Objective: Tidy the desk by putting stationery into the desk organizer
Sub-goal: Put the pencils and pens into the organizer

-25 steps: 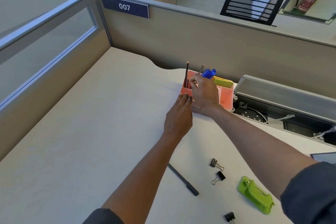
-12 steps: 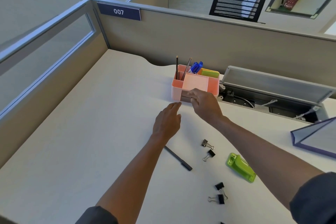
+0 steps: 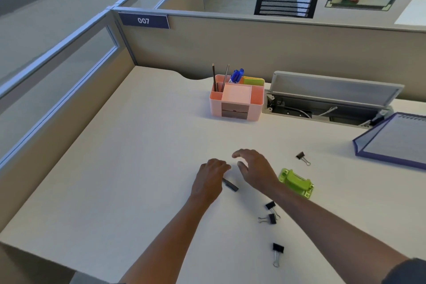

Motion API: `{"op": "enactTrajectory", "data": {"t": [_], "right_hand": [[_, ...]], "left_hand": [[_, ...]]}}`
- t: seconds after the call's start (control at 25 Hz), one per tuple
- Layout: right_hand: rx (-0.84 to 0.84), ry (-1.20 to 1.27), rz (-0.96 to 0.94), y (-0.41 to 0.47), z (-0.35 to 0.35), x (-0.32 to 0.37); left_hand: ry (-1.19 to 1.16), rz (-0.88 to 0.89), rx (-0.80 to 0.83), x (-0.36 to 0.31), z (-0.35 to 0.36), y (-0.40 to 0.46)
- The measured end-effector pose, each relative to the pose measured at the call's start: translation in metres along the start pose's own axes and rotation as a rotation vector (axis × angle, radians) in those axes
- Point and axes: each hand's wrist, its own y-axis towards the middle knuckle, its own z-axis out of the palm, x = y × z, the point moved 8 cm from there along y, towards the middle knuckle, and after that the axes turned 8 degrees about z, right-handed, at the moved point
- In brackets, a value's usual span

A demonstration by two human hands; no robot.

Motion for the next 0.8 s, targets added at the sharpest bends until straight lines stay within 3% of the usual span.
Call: {"op": "enactTrajectory", "data": {"t": [0.44, 0.8], "right_hand": [[0.147, 0.029, 0.124, -0.049, 0.035, -0.016], [0.176, 0.028, 0.166, -0.047, 0.036, -0.021]], "left_hand": [[0.150, -0.092, -0.020, 0.010, 0.012, -0.020], [0.295, -0.046, -0.002, 0.007, 0.017, -0.019]]}}
